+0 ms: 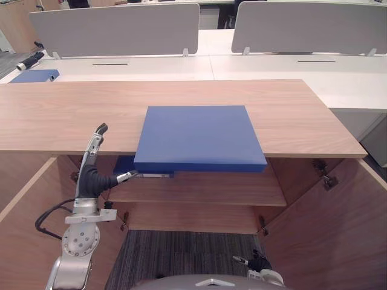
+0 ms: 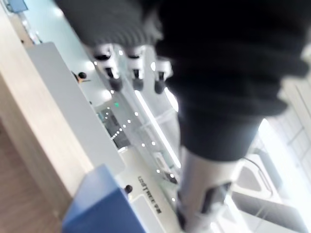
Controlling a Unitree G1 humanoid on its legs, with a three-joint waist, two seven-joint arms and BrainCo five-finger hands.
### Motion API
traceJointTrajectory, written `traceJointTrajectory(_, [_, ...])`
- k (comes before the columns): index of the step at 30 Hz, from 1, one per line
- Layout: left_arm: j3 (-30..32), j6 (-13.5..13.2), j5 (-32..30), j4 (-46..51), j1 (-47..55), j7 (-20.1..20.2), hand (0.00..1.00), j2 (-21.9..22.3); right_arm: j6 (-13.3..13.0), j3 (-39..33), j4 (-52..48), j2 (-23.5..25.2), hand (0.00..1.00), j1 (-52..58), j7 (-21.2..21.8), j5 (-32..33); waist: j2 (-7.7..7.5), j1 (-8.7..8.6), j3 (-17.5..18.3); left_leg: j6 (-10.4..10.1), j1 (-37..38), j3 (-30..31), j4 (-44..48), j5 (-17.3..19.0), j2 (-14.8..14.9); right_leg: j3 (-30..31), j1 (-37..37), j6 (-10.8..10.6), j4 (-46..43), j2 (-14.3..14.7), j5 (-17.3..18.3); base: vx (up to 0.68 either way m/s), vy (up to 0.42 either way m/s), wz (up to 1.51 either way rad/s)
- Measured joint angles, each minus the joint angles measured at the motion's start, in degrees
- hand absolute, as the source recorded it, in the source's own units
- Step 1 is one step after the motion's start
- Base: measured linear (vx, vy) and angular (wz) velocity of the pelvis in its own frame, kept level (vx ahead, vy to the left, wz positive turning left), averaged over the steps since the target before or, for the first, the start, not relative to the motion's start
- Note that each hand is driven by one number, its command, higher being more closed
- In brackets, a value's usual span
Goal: Walk over to the cabinet, pick up the folder, carry it to the office cabinet, place the folder inside the office cabinet, then close the office cabinet door
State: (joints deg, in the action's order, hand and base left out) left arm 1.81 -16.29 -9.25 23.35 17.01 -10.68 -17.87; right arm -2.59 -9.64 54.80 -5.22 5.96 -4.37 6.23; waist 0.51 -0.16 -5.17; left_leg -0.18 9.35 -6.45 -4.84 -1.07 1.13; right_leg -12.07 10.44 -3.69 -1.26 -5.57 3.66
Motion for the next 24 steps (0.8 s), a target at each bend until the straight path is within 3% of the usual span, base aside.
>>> traceJointTrajectory(10, [-5.02, -0.22, -0.54, 0.88, -0.85, 1.58, 0.0, -1.97, 0.0, 0.0, 0.3, -0.96, 0.0, 0.62, 0.0, 0.0, 0.51, -0.51, 0.61, 0.1, 0.45, -1.29, 0.01, -0.05, 0.32, 1.47, -0.36, -0.28, -0.73, 0.36, -0.07, 0.0, -0.007, -0.06])
traceJointTrajectory(15, [-7.05, -0.22, -7.05, 0.68, -2.71, 1.51, 0.0, -6.22, 0.0, 0.03, 0.26, -1.03, 0.0, 0.68, -0.02, 0.0, 0.57, -0.93, 0.68, 0.13, 1.6, -1.37, -0.05, -0.05, 0.53, 1.59, -0.28, 0.17, -1.11, 0.65, 0.32, -0.02, -0.01, -0.02])
traceJointTrajectory(24, [-9.64, -0.41, -16.48, 0.63, -5.5, 0.97, 0.0, -8.8, -0.02, 0.49, 0.32, -1.02, 0.0, 1.01, -0.04, 0.01, 0.06, -1.74, 1.25, 0.14, 0.86, -1.18, -0.09, -0.06, 0.37, 1.27, -0.43, 0.03, 0.19, 0.48, 0.14, -0.01, 0.0, 0.0])
